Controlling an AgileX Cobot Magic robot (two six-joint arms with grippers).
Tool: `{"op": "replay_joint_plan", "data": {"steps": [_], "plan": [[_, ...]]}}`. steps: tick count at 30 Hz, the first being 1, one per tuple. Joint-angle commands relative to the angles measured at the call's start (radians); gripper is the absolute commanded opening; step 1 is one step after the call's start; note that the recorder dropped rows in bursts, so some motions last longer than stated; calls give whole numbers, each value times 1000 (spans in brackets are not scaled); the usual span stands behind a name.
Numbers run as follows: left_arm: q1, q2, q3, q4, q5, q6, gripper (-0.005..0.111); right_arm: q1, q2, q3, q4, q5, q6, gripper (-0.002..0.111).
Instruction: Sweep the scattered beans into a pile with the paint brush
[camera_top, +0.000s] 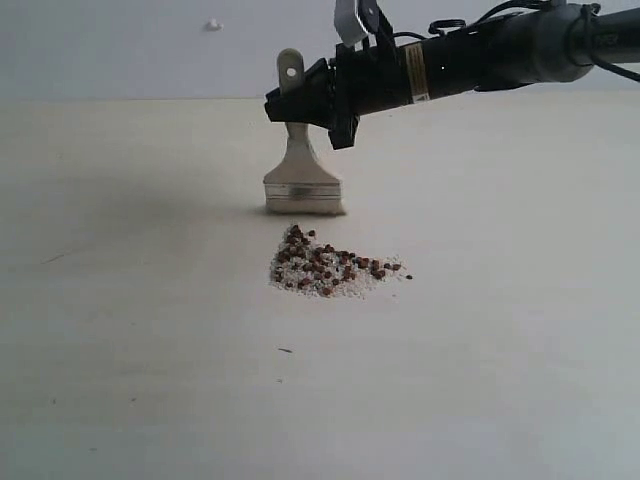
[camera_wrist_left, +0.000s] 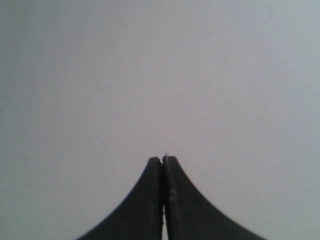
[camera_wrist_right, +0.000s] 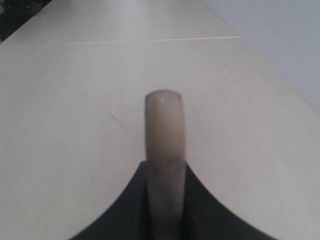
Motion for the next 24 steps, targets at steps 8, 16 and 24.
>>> {"op": "replay_joint_plan", "data": {"steps": [8,16,24], "plan": [[-6,-3,0,-3,2,-3,0,4,-9,-47,-80,-78,144,0],[-6,-3,0,-3,2,-3,0,4,-9,-47,-80,-78,180,0],[-6,-3,0,-3,2,-3,0,4,-9,-47,-80,-78,190,0]]}}
